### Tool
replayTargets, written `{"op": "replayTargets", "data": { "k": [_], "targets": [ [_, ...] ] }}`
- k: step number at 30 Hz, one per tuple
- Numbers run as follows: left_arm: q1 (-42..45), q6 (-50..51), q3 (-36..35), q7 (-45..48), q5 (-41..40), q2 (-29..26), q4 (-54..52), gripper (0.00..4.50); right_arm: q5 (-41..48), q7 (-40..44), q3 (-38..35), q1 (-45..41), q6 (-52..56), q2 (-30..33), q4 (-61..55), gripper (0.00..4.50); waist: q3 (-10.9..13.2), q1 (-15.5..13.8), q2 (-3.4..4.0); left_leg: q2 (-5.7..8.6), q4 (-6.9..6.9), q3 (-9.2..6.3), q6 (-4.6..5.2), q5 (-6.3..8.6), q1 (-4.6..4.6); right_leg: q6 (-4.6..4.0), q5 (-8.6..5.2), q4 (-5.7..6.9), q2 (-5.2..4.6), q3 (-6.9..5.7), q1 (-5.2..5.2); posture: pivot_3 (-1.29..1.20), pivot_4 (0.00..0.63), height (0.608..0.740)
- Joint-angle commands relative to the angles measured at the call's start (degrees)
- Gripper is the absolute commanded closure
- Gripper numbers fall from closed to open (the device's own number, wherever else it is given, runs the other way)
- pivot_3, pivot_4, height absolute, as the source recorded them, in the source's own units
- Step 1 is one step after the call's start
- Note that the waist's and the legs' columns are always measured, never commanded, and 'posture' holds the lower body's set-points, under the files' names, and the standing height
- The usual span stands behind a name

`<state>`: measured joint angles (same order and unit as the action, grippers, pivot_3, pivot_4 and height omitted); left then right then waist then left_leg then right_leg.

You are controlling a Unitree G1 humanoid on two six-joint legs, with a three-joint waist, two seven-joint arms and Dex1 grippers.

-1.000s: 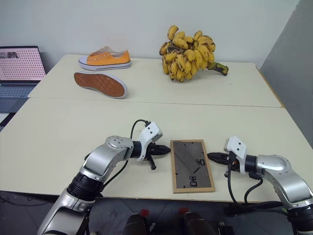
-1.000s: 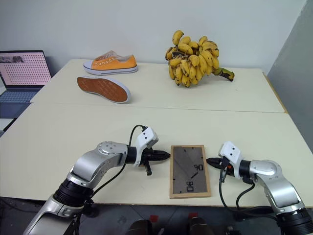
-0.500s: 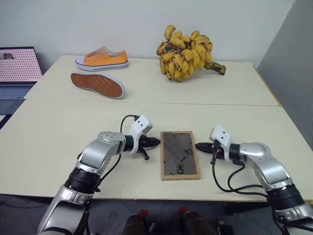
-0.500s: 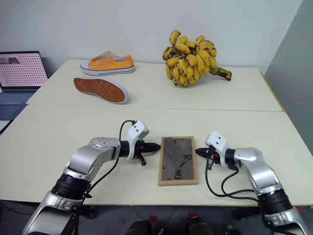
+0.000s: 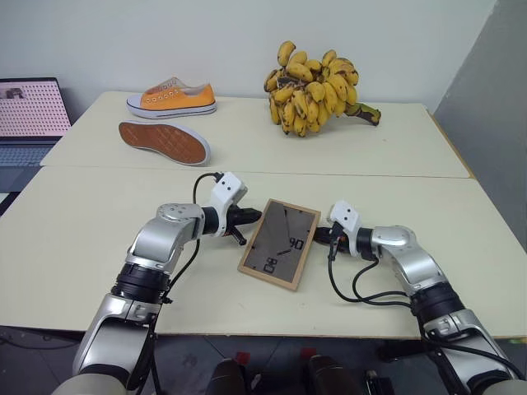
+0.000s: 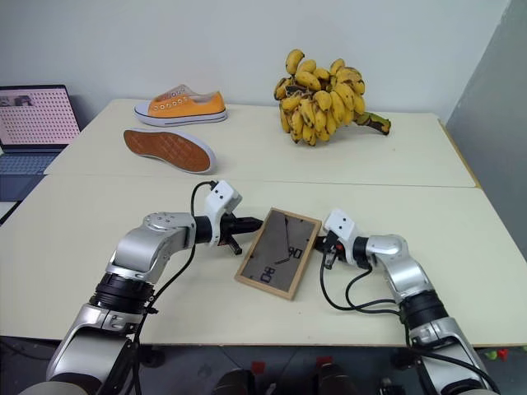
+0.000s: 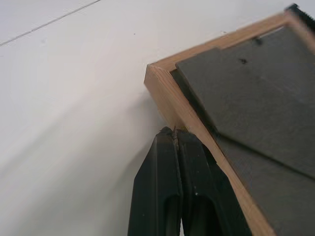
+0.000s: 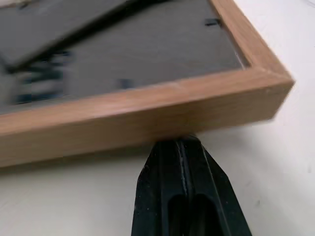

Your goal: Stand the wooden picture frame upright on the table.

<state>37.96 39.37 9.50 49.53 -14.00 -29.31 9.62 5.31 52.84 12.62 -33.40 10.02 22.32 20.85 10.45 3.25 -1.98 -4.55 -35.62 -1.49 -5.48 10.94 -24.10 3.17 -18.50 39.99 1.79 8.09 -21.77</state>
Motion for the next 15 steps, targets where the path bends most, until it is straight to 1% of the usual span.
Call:
{"op": "replayTargets", "data": {
  "k": [1, 6, 11, 15],
  "targets": [
    [-0.99, -0.70, 0.37, 1.74, 0.05, -1.43, -3.30, 4.42, -0.22, 0.32, -1.41, -1.96, -3.05, 0.82, 0.81, 4.50, 0.00, 0.01, 0.00, 0.00, 0.00, 0.00, 0.00, 0.00, 0.00, 0.00, 0.00, 0.00, 0.00, -0.01, 0.00, 0.00, 0.150, 0.740],
    [-4.55, -0.05, -0.45, 4.03, 0.06, -6.16, -6.72, 4.42, -0.32, 1.40, -1.70, -1.75, -4.13, 3.16, 1.01, 4.50, 0.01, 0.02, 0.02, -0.01, 0.01, 0.00, 0.00, 0.00, 0.00, 0.00, 0.00, 0.01, 0.00, 0.00, -0.02, 0.00, 0.150, 0.740],
    [-7.81, 0.73, -3.49, 6.42, -1.24, -12.38, -9.61, 4.42, -0.69, 3.04, -2.27, -1.15, -5.17, 7.02, 1.33, 4.50, 0.04, 0.10, 0.05, -0.01, 0.04, 0.01, 0.01, 0.01, 0.00, 0.00, 0.00, 0.00, 0.00, 0.00, -0.03, 0.00, 0.150, 0.740],
    [-9.13, 1.33, -4.55, 6.59, -2.23, -13.99, -11.09, 4.42, 0.13, 4.22, -2.76, -0.30, -5.03, 9.64, 0.10, 4.50, 0.04, 0.01, 0.05, -0.02, 0.03, 0.01, 0.01, 0.01, 0.00, 0.00, -0.01, 0.00, -0.01, -0.01, -0.03, 0.00, 0.150, 0.740]
  ]
}}
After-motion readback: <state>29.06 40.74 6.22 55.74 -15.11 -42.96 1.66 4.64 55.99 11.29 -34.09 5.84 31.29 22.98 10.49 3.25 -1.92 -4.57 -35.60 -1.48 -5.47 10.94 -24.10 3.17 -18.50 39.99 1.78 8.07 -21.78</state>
